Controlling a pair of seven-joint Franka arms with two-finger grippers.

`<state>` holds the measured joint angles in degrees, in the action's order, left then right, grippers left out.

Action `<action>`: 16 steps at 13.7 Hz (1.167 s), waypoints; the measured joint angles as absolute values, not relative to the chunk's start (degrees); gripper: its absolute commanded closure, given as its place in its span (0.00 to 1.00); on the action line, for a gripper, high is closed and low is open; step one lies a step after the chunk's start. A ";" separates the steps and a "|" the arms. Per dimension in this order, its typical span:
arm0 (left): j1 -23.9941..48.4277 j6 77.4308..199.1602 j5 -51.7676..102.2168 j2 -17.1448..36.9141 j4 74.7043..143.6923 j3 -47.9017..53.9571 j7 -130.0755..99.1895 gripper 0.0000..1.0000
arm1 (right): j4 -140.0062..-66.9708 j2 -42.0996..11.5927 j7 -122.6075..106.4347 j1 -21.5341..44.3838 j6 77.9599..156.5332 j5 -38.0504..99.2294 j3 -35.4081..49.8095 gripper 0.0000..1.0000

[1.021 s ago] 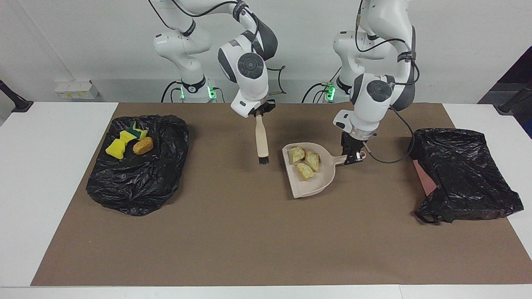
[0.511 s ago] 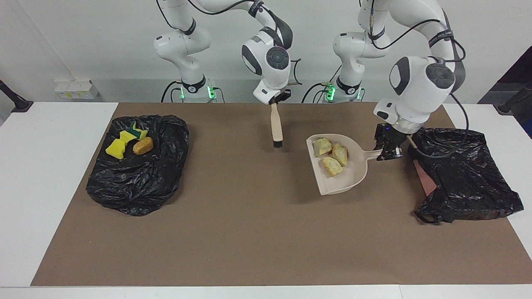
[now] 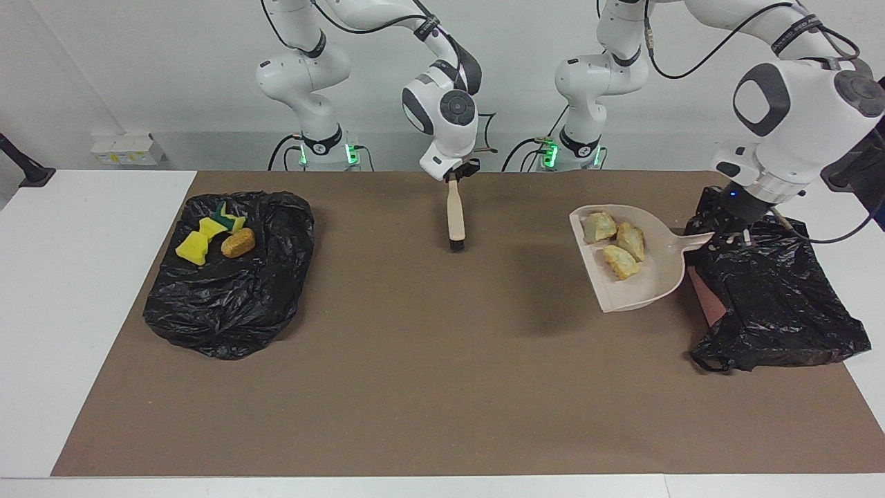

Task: Sweep and dump trash in bin

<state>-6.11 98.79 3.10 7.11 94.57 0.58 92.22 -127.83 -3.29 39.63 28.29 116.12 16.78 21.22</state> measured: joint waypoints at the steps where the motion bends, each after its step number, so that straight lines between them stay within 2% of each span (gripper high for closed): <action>1: -8.13 98.02 2.80 8.25 92.75 0.49 93.43 1.00 | -127.92 -3.29 40.07 28.44 116.37 16.78 21.22 0.95; 2: -10.51 97.87 2.56 9.20 91.51 0.43 95.17 1.00 | -128.09 -3.34 40.32 28.48 116.90 16.78 21.22 0.84; 4: -15.60 97.82 1.14 10.71 89.21 0.33 100.38 1.00 | -128.49 -3.83 40.36 28.50 118.39 16.79 21.21 0.74; 5: -17.36 97.80 -0.73 11.12 88.36 0.28 101.69 1.00 | -128.53 -3.98 40.11 28.63 118.46 16.79 21.19 0.64; 6: -19.04 97.80 -3.68 11.38 87.53 0.22 102.13 1.00 | -128.55 -4.04 39.55 29.05 118.47 16.79 21.20 0.19; 7: -20.69 97.85 -6.37 11.64 86.53 0.21 102.39 1.00 | -128.54 -4.03 38.99 29.55 118.55 16.75 21.20 0.00; 10: -24.83 102.94 -16.54 13.69 82.70 0.21 107.09 1.00 | -127.90 -4.07 38.41 30.23 119.91 13.01 21.14 0.00; 12: -24.88 107.79 -23.25 14.83 82.55 0.64 107.10 1.00 | -125.99 -4.14 38.41 29.73 120.41 10.71 20.65 0.00; 16: -23.59 113.85 -36.36 16.34 87.34 1.65 97.05 1.00 | -119.94 -3.62 37.99 21.21 120.43 5.59 20.04 0.00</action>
<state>-23.59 113.85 -36.36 16.34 87.34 1.65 97.05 -119.94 -3.62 37.99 21.21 120.43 5.59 20.04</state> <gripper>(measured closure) 0.678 0.000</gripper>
